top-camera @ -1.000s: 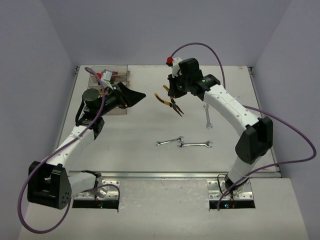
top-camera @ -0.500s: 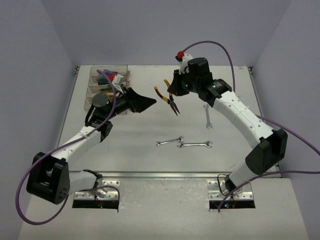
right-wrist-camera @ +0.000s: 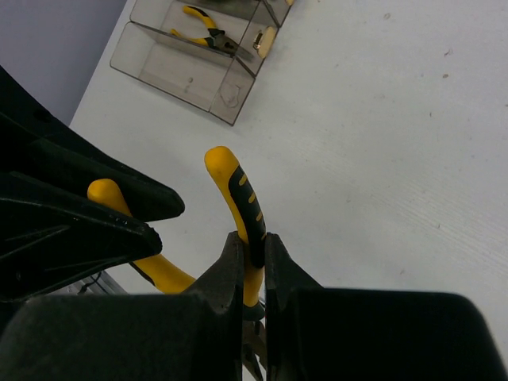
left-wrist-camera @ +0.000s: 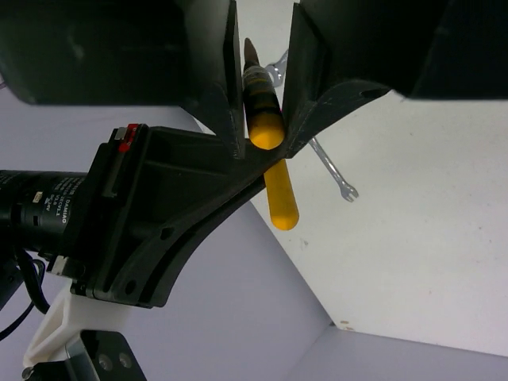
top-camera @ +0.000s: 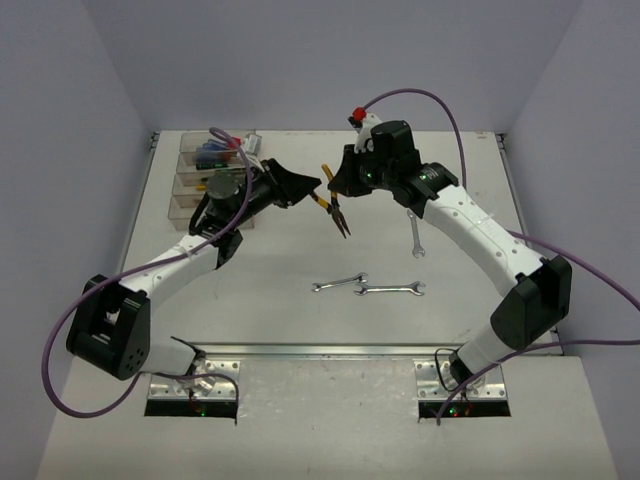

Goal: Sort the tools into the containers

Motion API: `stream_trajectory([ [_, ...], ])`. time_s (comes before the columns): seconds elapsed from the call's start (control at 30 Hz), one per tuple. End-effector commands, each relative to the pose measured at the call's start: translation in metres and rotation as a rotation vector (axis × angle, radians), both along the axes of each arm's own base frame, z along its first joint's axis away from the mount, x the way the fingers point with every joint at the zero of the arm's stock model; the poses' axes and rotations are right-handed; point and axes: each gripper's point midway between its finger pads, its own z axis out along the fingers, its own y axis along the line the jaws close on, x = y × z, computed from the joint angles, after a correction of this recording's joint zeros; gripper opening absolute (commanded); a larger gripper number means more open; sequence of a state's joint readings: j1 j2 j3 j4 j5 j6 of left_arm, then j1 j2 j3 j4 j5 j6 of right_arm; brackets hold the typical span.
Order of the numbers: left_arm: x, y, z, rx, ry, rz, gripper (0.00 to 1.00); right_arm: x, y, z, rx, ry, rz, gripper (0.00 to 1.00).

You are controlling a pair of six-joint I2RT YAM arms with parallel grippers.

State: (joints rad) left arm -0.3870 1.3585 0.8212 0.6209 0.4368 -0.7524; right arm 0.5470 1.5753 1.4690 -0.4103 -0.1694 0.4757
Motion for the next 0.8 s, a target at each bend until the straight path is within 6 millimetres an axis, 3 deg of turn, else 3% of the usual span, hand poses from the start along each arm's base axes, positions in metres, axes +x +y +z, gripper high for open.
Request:
stream_trajectory([
  [0.0, 0.007, -0.003, 0.019, -0.005, -0.059, 0.017, 0.18, -0.001, 0.013, 0.048, 0.121, -0.104, 0.022, 0.0],
  [0.1, 0.006, -0.005, 0.018, -0.001, -0.053, 0.002, 0.0, -0.001, 0.015, 0.052, 0.134, -0.107, 0.024, 0.0],
  [0.23, 0.008, -0.006, 0.023, -0.002, -0.052, -0.003, 0.0, -0.001, 0.016, 0.051, 0.143, -0.118, 0.027, 0.03],
  [0.33, 0.017, 0.0, 0.025, 0.009, -0.028, 0.059, 0.0, -0.001, 0.014, 0.039, 0.133, -0.112, 0.032, 0.36],
  [0.37, 0.02, 0.003, 0.024, 0.015, -0.014, 0.079, 0.0, 0.0, 0.013, 0.036, 0.127, -0.11, 0.031, 0.52],
  [0.43, 0.026, 0.009, 0.024, 0.013, 0.009, 0.121, 0.0, 0.004, 0.009, 0.031, 0.116, -0.104, 0.017, 0.96],
  [0.53, 0.036, 0.024, 0.023, -0.019, 0.05, 0.189, 0.0, 0.007, 0.001, 0.022, 0.107, -0.087, -0.004, 0.99],
  [0.7, 0.059, 0.065, 0.016, -0.074, 0.128, 0.327, 0.0, 0.013, -0.028, 0.013, 0.098, -0.07, -0.064, 0.99],
  [0.77, 0.074, 0.097, 0.009, -0.088, 0.181, 0.443, 0.0, 0.014, -0.045, 0.015, 0.095, -0.08, -0.102, 0.99],
])
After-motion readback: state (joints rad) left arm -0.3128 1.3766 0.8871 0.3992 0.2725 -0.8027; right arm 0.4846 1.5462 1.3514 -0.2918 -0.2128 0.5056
